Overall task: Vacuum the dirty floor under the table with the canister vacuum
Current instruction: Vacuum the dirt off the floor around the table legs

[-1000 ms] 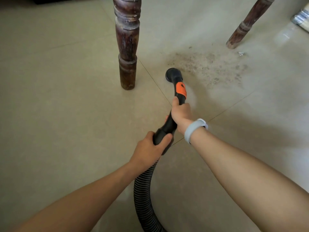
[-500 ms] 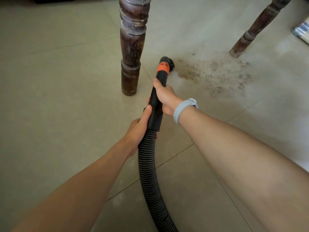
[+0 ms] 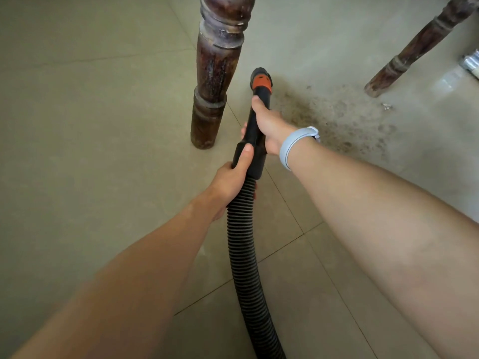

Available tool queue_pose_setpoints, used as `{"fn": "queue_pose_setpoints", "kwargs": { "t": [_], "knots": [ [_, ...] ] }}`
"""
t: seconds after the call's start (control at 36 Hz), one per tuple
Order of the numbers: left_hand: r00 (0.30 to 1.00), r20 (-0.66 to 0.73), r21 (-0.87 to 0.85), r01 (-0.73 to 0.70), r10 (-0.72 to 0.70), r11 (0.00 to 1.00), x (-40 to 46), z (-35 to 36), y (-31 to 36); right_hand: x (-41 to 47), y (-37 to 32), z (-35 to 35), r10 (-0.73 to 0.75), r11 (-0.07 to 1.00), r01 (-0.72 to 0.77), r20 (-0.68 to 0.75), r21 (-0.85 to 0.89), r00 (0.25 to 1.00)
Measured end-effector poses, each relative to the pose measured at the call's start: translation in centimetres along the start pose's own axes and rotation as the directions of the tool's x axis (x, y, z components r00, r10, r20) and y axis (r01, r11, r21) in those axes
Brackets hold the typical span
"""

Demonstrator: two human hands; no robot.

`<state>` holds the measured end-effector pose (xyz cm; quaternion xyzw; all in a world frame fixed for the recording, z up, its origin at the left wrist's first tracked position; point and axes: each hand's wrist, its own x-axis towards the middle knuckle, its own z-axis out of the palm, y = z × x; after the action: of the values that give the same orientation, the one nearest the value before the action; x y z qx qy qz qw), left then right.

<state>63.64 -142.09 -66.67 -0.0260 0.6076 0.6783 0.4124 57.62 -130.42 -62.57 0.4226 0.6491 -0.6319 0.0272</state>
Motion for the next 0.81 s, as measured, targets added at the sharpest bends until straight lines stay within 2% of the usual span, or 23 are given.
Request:
{"fn": "queue_pose_setpoints", "kwargs": {
  "t": [0.25,0.5,0.81],
  "knots": [
    [0.997,-0.054,0.171,-0.042,0.052,0.984,-1.1,0.4,-1.4,-0.7,2.9,-1.2,-0.003,1.0,0.004,-0.088,0.003,0.996],
    [0.998,-0.042,0.237,-0.034,0.045,0.971,-3.4,-1.2,-3.3,-2.7,5.6,-0.3,-0.007,1.0,0.007,-0.06,0.008,0.998],
    [0.998,0.011,0.326,-0.061,0.061,0.943,-5.7,-0.7,-4.5,-5.2,7.7,-2.0,0.013,0.992,-0.006,-0.057,0.126,0.998]
  ]
}}
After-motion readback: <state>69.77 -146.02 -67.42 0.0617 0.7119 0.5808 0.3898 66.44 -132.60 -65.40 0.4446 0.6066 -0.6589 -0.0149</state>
